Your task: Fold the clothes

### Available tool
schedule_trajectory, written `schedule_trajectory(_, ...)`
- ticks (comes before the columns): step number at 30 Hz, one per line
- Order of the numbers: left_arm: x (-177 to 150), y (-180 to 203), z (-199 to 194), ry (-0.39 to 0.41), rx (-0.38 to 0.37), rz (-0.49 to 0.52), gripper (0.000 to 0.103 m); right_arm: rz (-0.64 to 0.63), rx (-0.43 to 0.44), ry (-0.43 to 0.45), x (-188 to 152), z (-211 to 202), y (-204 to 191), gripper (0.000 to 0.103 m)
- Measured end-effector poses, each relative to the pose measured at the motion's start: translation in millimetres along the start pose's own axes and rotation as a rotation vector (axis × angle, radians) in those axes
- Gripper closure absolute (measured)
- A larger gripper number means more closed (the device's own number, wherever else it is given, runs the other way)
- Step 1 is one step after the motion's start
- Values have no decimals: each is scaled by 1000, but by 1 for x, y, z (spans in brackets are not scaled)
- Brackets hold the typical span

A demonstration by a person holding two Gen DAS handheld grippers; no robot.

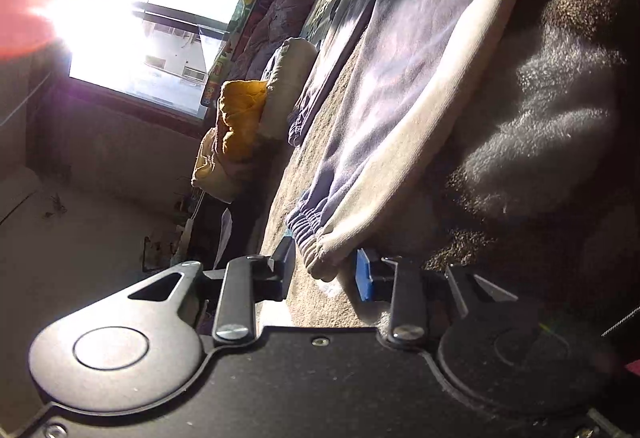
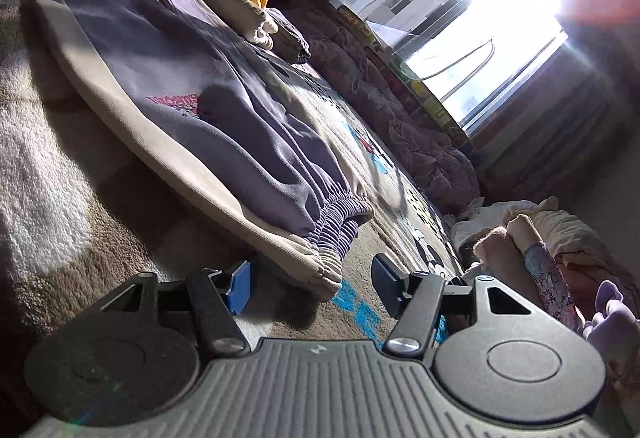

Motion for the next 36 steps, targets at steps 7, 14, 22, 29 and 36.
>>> schedule_trajectory(7, 5, -7, 7, 14, 3, -81, 77, -17, 55, 37, 1, 6, 3, 52)
schedule_trajectory(14, 7, -19, 9, 22, -16, -207, 87, 71, 129, 31, 6, 5, 12, 88)
schedule_trajectory(22, 28, -71, 29, 44, -25, -410, 90, 275, 114, 96, 30, 19, 52, 92)
schedule_trajectory(29, 58, -117, 81, 37, -49, -595, 90, 425, 94, 106, 48, 56, 86, 92)
schedule_trajectory(36, 86, -132, 139, 22, -67, -674, 91, 556, 107, 68, 56, 112, 105, 93)
Point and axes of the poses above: each gripper's, at about its wrist camera, not at the fingertips, and z roughly the way its jaws point, y to its right, x to its top, the point moved 7 cm from there along z, roughly the way its jaws point, and after that the axes turned 7 degrees about z, right-handed, at the moved point
